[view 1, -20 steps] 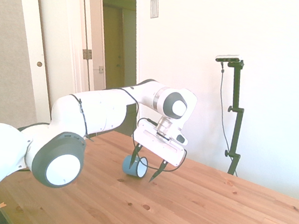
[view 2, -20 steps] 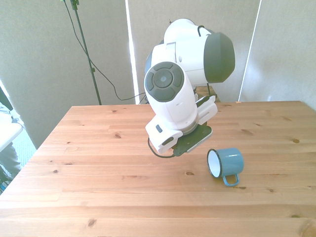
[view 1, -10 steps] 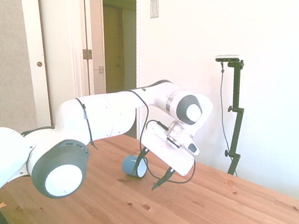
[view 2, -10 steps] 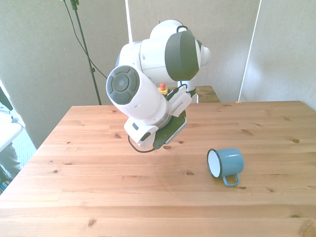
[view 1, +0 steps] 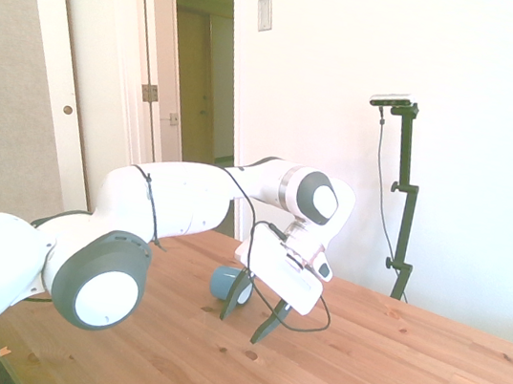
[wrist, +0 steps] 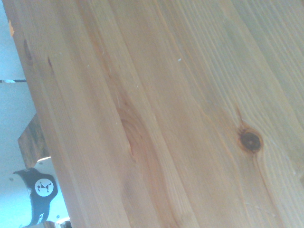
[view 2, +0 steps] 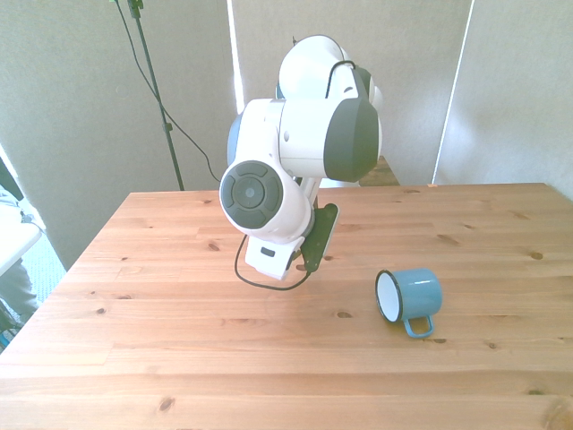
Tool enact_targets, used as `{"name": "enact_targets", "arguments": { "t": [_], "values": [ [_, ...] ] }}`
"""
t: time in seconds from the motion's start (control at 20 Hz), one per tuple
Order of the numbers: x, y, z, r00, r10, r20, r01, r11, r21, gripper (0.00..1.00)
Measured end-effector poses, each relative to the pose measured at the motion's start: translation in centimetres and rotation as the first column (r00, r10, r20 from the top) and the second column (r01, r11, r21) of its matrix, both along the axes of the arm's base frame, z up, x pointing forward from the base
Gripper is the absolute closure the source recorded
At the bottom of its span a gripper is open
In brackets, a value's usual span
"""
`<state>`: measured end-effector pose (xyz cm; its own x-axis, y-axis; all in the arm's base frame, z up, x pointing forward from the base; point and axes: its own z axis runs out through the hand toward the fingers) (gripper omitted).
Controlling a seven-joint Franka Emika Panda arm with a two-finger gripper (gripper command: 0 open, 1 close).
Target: Flip the mug upright
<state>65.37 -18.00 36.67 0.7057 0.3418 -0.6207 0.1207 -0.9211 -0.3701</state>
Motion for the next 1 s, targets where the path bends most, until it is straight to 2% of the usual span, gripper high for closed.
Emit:
{"name": "enact_targets", "arguments": {
  "t": [0.25,0.4,0.55,0.7,0.85,1.0],
  "values": [
    [0.4,1.4,0.1,0.998,-0.07,0.009,0.069,0.997,0.047,0.0],
    [0.7,1.5,-0.1,0.987,-0.162,0.007,0.161,0.983,0.087,0.0],
    [1.0,0.4,-0.3,0.96,-0.281,0.0,0.278,0.948,0.154,0.0],
    [2.0,0.2,0.9,0.917,-0.399,0.009,0.388,0.897,0.209,0.0],
    [3.1,1.9,1.2,0.907,-0.418,0.04,0.403,0.893,0.198,0.0],
    [4.2,2.3,1.2,0.88,-0.47,0.071,0.446,0.869,0.214,0.0]
  ]
}}
